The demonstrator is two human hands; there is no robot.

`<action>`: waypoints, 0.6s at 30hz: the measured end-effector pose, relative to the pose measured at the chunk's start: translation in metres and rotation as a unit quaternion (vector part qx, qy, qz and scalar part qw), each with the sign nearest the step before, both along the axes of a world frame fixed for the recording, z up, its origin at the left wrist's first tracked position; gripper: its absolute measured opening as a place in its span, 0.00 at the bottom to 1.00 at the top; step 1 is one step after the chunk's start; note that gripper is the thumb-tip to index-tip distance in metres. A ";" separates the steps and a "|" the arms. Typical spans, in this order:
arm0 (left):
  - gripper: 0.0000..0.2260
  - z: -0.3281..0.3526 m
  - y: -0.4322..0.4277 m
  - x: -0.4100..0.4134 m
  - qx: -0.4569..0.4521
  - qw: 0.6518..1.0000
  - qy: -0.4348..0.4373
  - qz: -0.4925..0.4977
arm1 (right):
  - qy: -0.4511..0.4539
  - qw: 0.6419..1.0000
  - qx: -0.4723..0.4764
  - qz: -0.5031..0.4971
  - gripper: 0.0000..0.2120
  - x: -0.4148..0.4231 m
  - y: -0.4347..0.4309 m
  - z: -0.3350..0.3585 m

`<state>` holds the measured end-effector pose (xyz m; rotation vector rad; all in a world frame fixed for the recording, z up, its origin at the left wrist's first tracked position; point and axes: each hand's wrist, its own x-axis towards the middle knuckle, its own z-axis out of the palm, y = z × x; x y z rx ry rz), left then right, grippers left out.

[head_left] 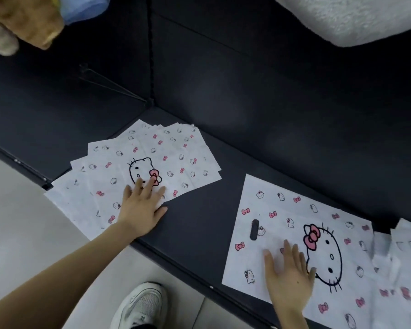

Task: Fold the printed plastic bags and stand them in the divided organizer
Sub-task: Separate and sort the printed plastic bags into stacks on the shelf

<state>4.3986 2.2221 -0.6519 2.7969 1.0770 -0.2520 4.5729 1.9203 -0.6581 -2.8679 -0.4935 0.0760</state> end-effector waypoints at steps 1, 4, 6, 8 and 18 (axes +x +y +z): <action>0.24 0.004 -0.008 0.007 -0.014 1.000 0.003 0.027 | 0.002 1.000 -0.009 -0.011 0.41 0.003 -0.011 0.002; 0.20 0.019 -0.042 0.029 -0.030 0.998 -0.049 -0.002 | 0.030 0.998 -0.059 -0.023 0.34 0.007 -0.035 0.001; 0.20 0.027 -0.064 0.045 -0.055 0.988 -0.121 -0.075 | 0.023 0.999 -0.023 -0.010 0.26 0.007 -0.043 -0.003; 0.19 0.037 -0.087 0.061 -0.118 0.980 -0.145 -0.072 | 0.015 1.000 0.012 -0.014 0.24 0.002 -0.047 -0.006; 0.29 0.096 -0.116 0.099 -0.373 0.910 -0.122 0.133 | 0.175 0.927 0.314 -0.109 0.10 0.008 -0.045 0.062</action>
